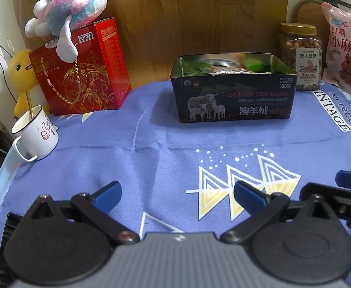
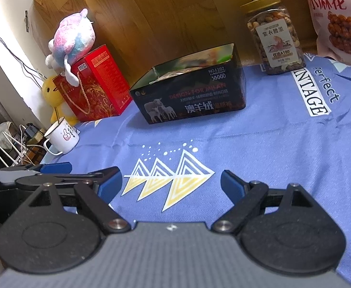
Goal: Organize snacks
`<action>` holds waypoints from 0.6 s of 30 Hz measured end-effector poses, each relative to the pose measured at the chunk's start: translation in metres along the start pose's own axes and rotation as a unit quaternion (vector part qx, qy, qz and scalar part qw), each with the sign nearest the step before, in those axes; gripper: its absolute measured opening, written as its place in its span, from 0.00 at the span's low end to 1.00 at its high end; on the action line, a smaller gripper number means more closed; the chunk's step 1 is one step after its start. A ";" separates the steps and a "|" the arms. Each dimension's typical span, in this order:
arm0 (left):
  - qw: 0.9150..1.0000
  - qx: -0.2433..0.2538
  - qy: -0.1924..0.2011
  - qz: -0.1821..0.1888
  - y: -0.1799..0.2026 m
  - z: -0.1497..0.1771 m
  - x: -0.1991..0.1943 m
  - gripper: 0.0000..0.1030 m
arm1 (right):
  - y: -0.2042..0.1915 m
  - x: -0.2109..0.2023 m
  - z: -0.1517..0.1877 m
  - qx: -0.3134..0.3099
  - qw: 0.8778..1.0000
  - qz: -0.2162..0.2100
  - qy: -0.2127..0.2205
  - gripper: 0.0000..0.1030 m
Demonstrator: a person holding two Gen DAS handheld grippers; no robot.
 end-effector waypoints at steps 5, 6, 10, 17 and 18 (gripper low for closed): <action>1.000 0.001 0.001 0.000 0.000 0.000 -0.001 1.00 | 0.001 -0.001 0.000 0.002 1.000 -0.001 0.002 0.88; 1.000 0.001 0.002 0.000 0.000 -0.001 -0.001 1.00 | 0.001 -0.001 0.000 0.001 1.000 -0.001 0.002 0.88; 1.000 0.002 0.004 0.000 0.001 -0.002 -0.002 1.00 | 0.001 -0.002 -0.001 0.000 1.000 -0.001 0.003 0.88; 1.000 0.003 0.011 -0.004 -0.001 -0.002 -0.005 1.00 | -0.002 -0.003 -0.001 -0.003 1.000 -0.002 0.004 0.88; 1.000 0.004 0.012 -0.004 -0.001 -0.002 -0.005 1.00 | -0.002 -0.003 -0.002 -0.003 1.000 -0.003 0.005 0.88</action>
Point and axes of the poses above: each gripper's, at about its wrist camera, not at the fingertips, and x roughly the way its jaws point, y to its right, z to its underside, the point moved 3 cm from there along x, roughly the way its jaws point, and after that the axes turned 6 degrees about z, right-handed, at the moved point
